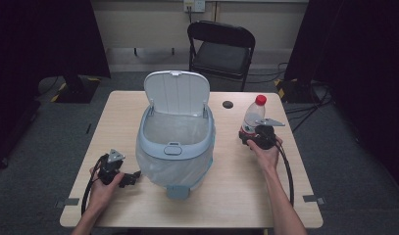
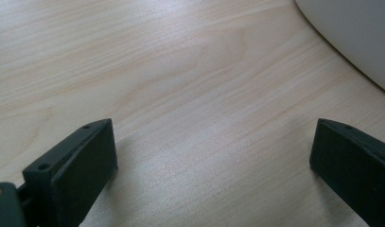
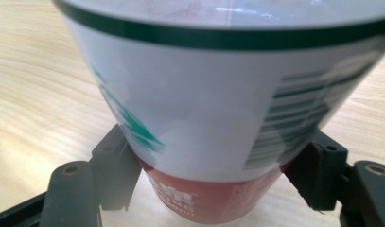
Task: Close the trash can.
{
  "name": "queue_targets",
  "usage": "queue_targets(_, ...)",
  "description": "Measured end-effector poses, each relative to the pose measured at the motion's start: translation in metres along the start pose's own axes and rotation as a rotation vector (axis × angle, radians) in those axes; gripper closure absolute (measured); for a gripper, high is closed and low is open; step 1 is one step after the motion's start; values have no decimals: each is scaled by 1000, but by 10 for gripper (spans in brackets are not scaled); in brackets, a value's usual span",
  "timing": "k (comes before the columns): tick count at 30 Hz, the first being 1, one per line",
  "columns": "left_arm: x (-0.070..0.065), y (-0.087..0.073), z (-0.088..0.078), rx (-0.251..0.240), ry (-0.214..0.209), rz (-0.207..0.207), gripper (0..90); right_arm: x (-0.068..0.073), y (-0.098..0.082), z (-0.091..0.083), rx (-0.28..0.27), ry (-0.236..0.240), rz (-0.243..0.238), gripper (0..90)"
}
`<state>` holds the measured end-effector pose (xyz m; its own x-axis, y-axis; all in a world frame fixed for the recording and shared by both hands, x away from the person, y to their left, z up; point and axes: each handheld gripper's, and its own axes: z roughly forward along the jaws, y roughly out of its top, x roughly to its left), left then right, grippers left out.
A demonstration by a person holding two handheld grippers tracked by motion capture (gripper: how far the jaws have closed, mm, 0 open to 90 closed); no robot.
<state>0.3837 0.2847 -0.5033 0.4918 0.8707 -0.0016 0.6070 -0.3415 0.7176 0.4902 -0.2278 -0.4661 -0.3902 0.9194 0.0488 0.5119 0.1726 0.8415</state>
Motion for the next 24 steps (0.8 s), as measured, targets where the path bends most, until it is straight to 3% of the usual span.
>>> queue_targets(8, 1, 0, 0, 2, -6, 3, 7, 7, -2, -13, -2, 41, -12, 276)
queue_targets(11, 1, 0, 0, 2, -7, 3, 5, 10, -3, -19, -3, 78, 10, 278)
queue_targets(21, 1, 0, 0, 3, -10, 10, 5, 19, 0, -43, -18, 142, 22, 280)
queue_targets(24, 1, 0, 0, 2, -13, 12, 5, 19, 3, -53, -44, 150, 30, 281)
